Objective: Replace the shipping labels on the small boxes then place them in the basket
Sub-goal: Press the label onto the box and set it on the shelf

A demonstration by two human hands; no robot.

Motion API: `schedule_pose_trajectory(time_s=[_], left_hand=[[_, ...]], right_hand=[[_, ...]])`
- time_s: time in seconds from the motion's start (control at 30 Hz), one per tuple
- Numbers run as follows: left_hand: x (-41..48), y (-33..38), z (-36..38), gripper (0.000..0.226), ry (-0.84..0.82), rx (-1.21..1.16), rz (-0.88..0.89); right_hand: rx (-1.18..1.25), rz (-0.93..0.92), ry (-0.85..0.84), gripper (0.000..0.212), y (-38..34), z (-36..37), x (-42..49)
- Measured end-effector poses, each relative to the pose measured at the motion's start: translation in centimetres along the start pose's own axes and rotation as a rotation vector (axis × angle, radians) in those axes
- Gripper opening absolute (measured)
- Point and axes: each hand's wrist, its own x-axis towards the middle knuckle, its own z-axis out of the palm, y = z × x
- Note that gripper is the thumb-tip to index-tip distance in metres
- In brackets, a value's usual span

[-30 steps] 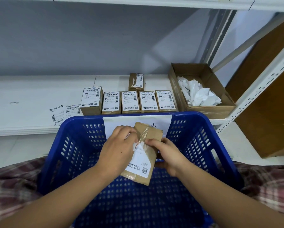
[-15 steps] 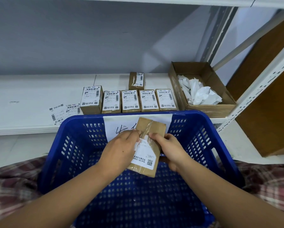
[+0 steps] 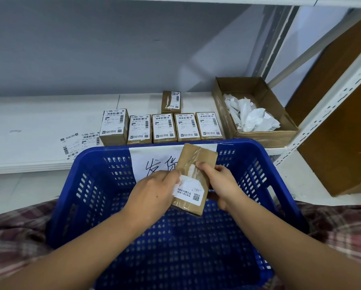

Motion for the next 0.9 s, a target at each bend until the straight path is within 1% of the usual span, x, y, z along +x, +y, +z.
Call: schedule_pose_trajectory(time_s=[0.13,0.23,0.37,0.47,0.53,0.6,0.63,0.67,0.7,0.73,0.77,0.8,0.83,0.9], left_hand=[[-0.3,0.2,0.2,0.055,-0.025,0.044,0.017],[-0.2,0.1,0.1,0.061,-0.018,0.058,0.019],[0.1,0.6,-0.3,0.053,-0.004,0.077,0.056],[0.2,1.0,-0.7,0.058,0.008,0.071,0.105],[0.4,0.9,-0.8,0.053,0.015,0.053,0.16],[0.6,0.7,-1.0,0.042,0.002,0.032,0.181],[0.6,0.5,-1.0,0.045,-0.008,-0.012,0.148],[0.5,0.5,-1.1,0.055,-0.023,-0.087,0.087],[0.5,0.5,-1.2,0.07,-0.036,-0.183,0.019],[0.5,0.5,-1.4,0.086,-0.042,-0.274,-0.048],[0.5,0.5,-1.5,0.098,-0.043,-0.342,-0.117],[0.5,0.5,-1.5,0.101,-0.053,-0.389,-0.187],[0.6,0.4,-1.5,0.095,-0.058,-0.418,-0.251],[0.8,0.3,-1.3,0.069,-0.042,-0.422,-0.346]], right_hand=[[0.003,0.007,0.024,0.053,0.0,-0.3,0.3],[0.009,0.01,0.036,0.054,0.1,-0.3,0.5],[0.0,-0.009,0.051,0.057,0.0,-0.4,0.8],[0.004,-0.024,0.065,0.055,-0.3,-0.4,0.7],[-0.006,-0.017,0.033,0.051,-0.5,-0.4,0.3],[-0.041,0.013,-0.05,0.046,-0.6,-0.3,-0.1],[-0.063,0.023,-0.095,0.043,-0.5,-0.2,-0.3],[-0.081,0.023,-0.133,0.04,-0.4,0.0,-0.5],[-0.094,0.014,-0.156,0.038,-0.2,0.1,-0.5],[-0.099,0.002,-0.164,0.038,-0.2,0.2,-0.6],[-0.099,-0.006,-0.161,0.039,-0.1,0.3,-0.5],[-0.093,-0.006,-0.156,0.041,0.0,0.3,-0.5],[-0.086,0.002,-0.151,0.043,0.1,0.4,-0.4],[-0.071,0.014,-0.143,0.048,0.2,0.4,-0.2]])
